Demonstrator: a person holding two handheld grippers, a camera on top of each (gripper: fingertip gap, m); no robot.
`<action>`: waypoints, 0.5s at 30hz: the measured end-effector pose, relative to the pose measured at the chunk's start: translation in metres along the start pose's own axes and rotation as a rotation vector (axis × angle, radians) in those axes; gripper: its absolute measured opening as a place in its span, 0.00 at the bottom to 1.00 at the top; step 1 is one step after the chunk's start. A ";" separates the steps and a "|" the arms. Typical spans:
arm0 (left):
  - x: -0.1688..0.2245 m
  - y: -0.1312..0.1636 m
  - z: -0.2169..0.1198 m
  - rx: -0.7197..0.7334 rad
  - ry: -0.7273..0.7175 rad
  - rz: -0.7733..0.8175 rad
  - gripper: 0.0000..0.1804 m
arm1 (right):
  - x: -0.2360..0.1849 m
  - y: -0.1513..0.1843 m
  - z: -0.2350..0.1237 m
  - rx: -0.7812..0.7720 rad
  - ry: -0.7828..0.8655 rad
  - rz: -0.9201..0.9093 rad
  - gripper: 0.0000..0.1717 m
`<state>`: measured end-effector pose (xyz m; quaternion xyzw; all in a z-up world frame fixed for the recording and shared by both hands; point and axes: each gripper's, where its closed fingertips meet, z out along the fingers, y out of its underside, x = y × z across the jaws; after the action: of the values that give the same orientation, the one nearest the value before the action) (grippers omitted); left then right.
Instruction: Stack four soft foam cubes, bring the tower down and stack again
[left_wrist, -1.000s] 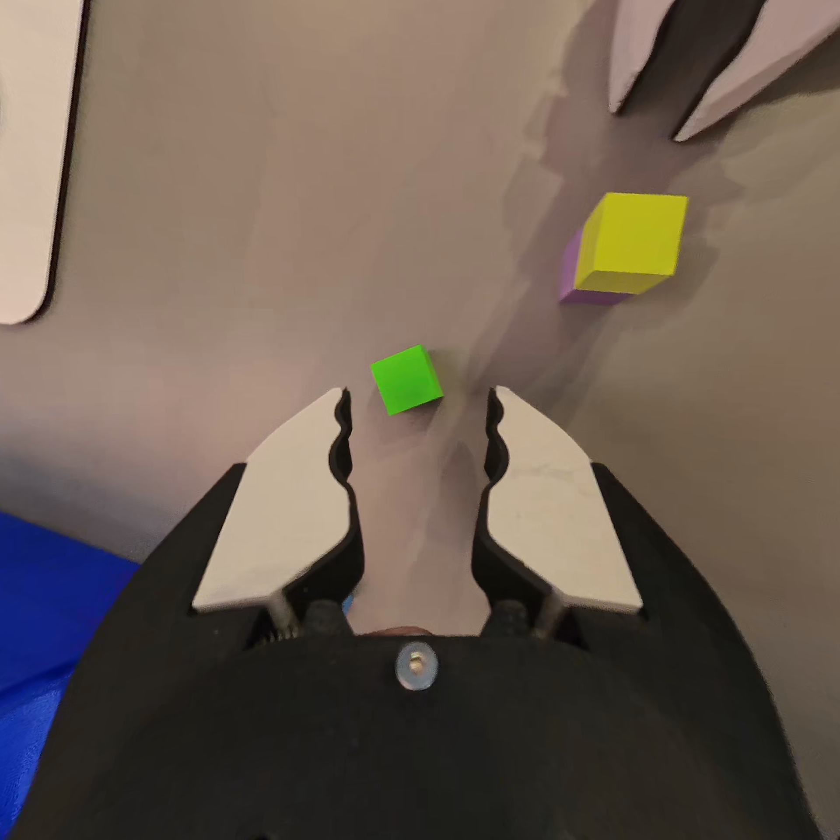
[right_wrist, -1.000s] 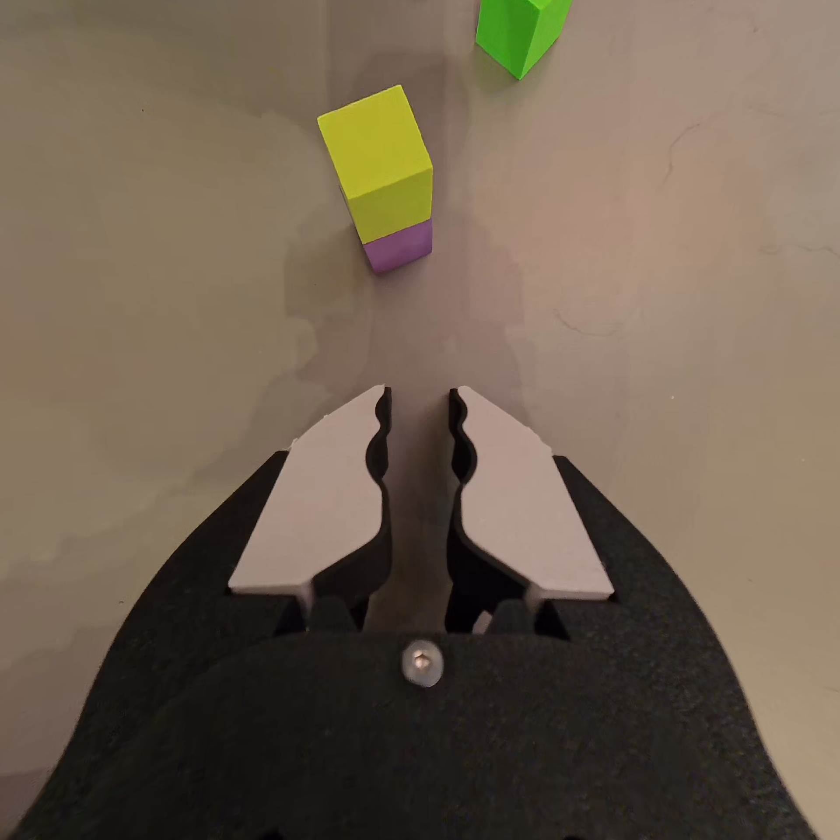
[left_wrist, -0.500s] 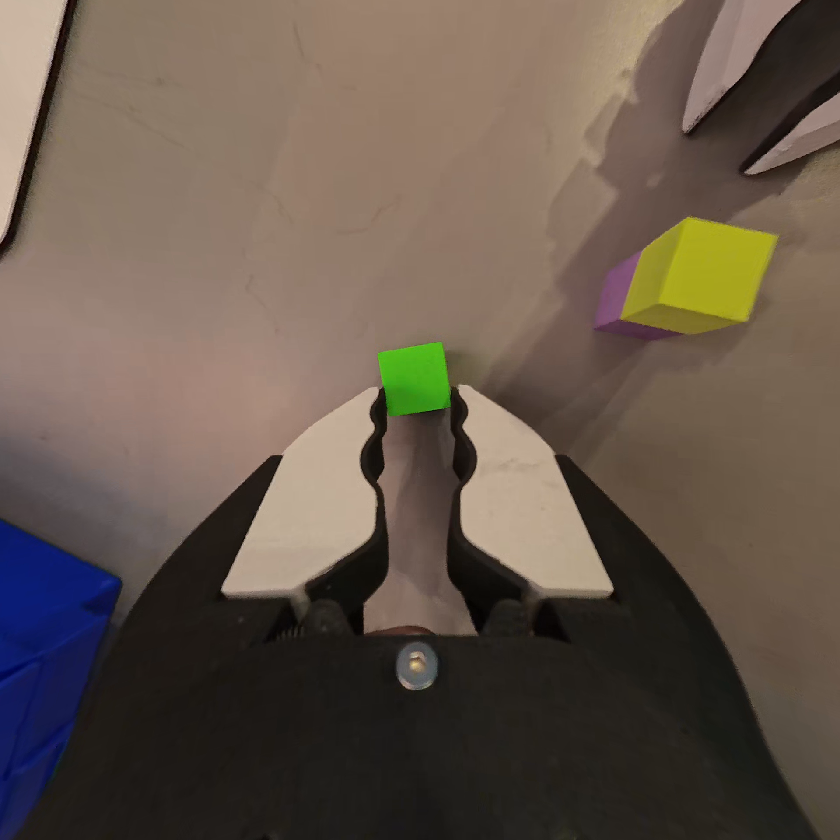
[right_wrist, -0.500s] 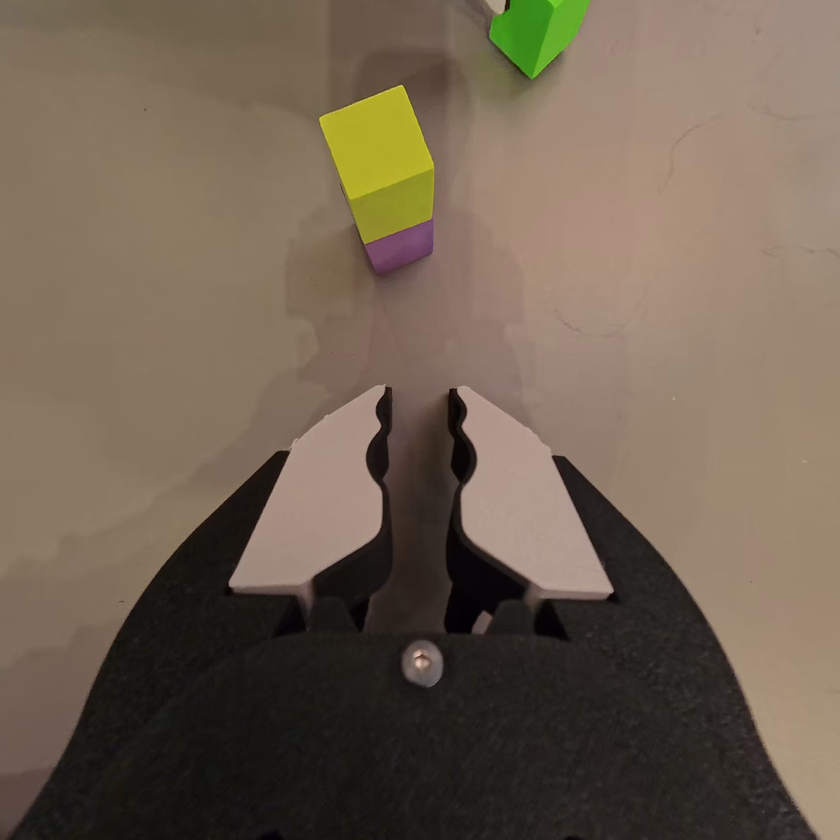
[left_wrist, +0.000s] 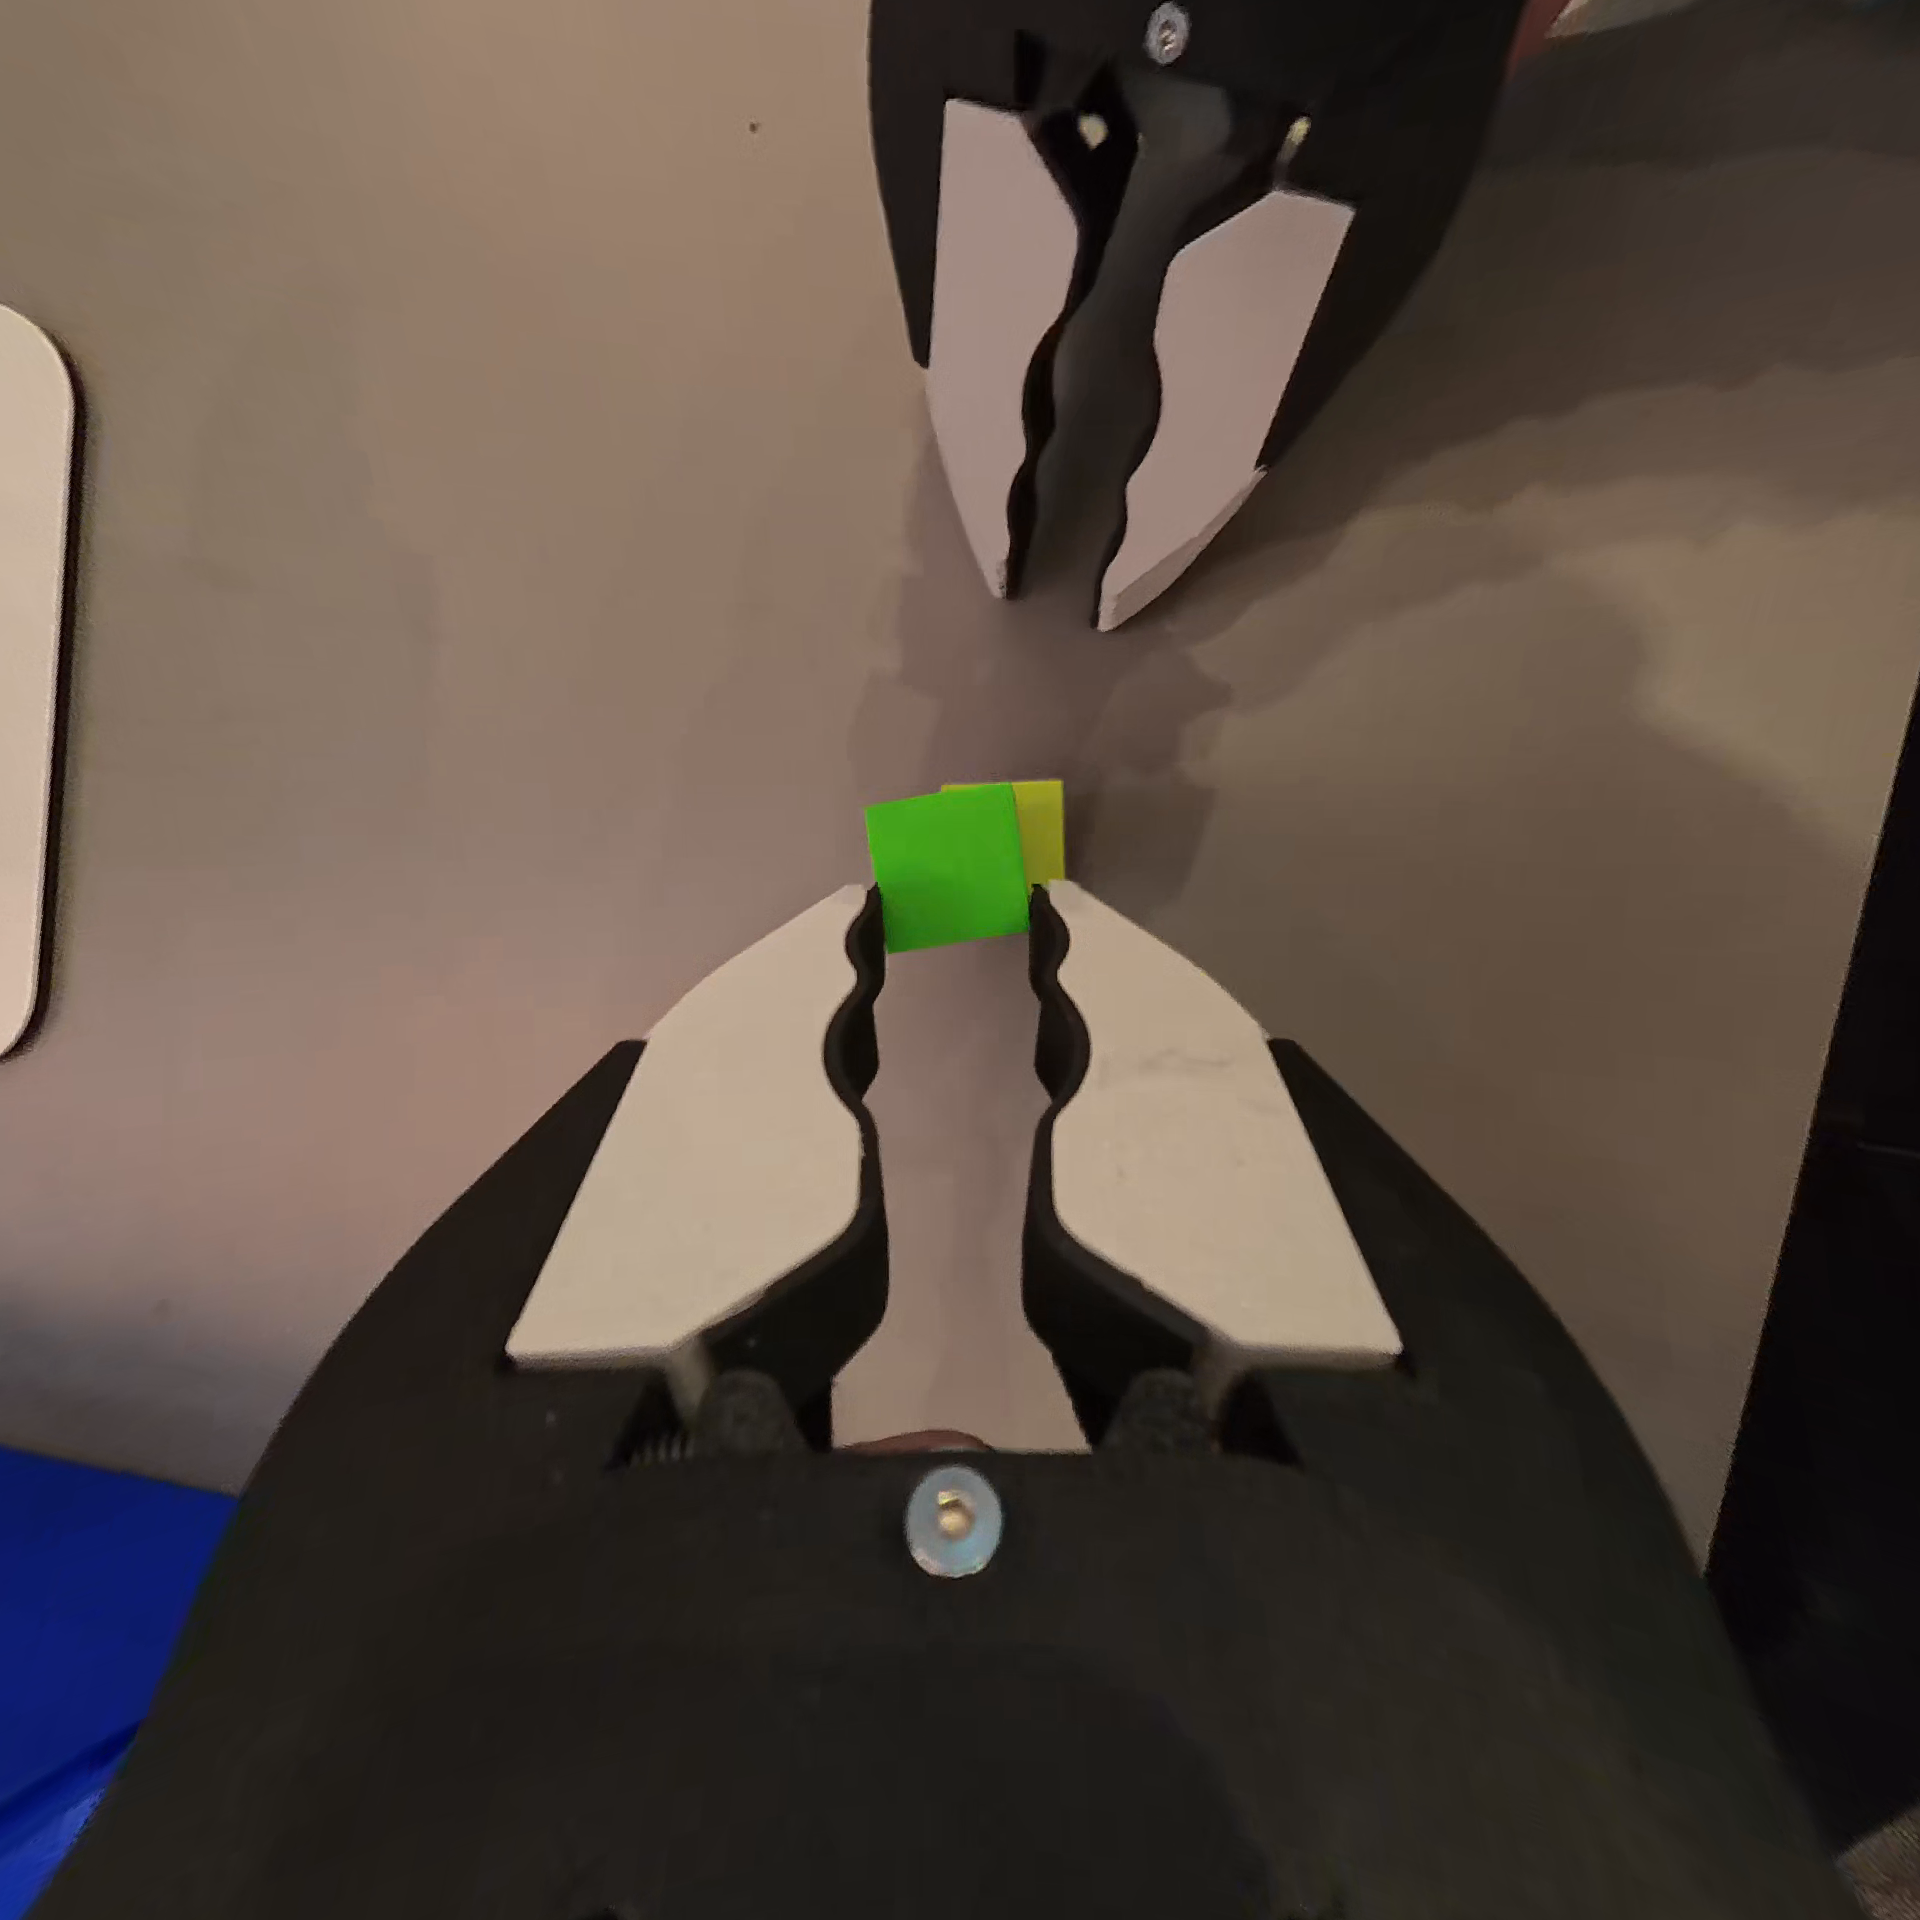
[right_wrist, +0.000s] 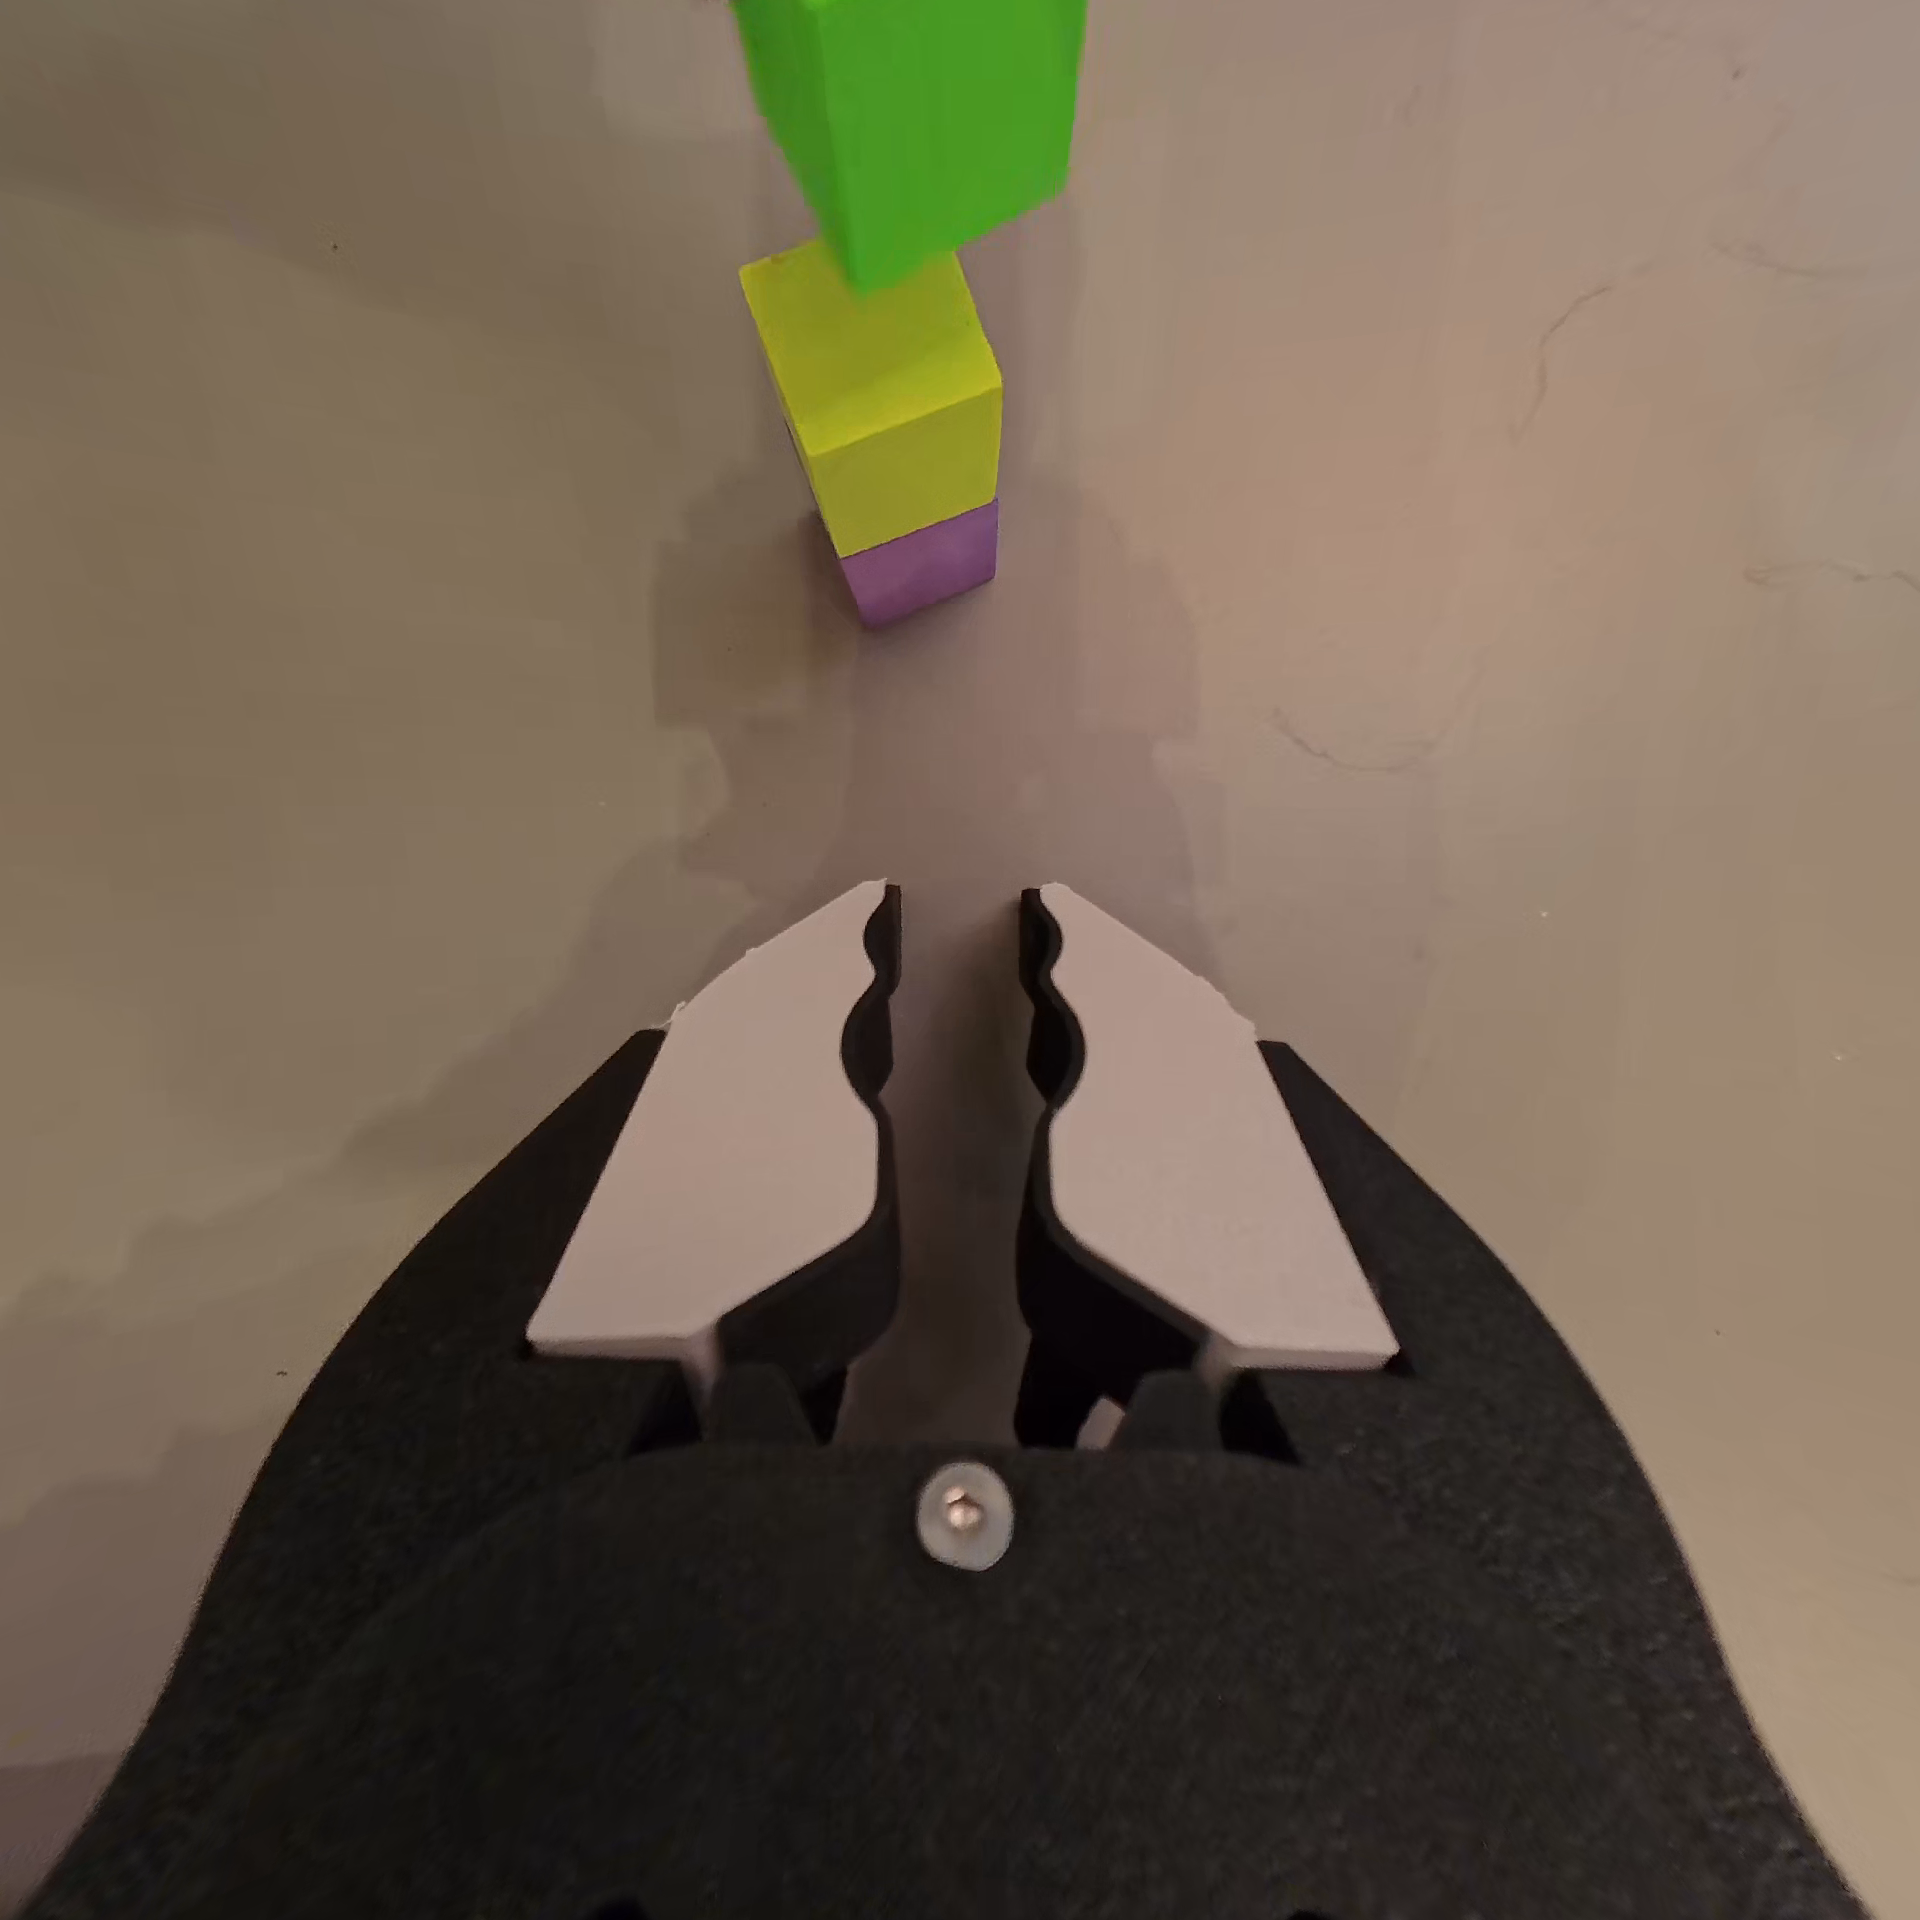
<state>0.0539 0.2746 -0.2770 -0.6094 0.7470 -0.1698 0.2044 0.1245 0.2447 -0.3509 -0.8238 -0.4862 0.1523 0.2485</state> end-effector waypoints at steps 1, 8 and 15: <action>0.002 -0.001 0.001 0.000 0.003 0.007 0.14 | 0.000 0.000 0.000 0.000 0.000 0.000 0.12; 0.007 -0.003 0.006 -0.011 0.032 0.052 0.14 | 0.000 0.000 0.000 0.002 -0.002 -0.001 0.12; 0.009 -0.002 0.010 -0.034 0.039 0.070 0.14 | 0.000 0.000 0.000 0.004 -0.006 -0.001 0.12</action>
<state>0.0592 0.2651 -0.2856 -0.5827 0.7746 -0.1617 0.1853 0.1244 0.2446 -0.3510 -0.8225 -0.4871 0.1555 0.2489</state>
